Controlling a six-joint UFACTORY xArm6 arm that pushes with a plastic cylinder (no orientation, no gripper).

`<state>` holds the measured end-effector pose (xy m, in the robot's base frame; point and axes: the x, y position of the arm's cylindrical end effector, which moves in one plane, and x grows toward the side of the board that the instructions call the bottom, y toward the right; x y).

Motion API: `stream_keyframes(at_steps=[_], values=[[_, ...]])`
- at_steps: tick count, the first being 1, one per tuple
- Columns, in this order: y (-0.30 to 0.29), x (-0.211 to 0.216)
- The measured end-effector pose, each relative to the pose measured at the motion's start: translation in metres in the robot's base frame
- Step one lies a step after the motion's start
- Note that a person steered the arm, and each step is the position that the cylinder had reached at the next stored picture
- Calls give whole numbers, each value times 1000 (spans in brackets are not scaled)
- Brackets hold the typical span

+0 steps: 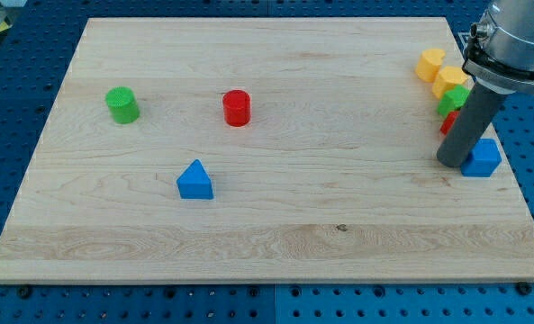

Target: Push the blue cube into the red star

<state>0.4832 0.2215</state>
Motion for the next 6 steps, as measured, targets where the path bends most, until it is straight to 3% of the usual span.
stream_keyframes(at_steps=[2,3,6], values=[[17,52],[47,46],[50,9]])
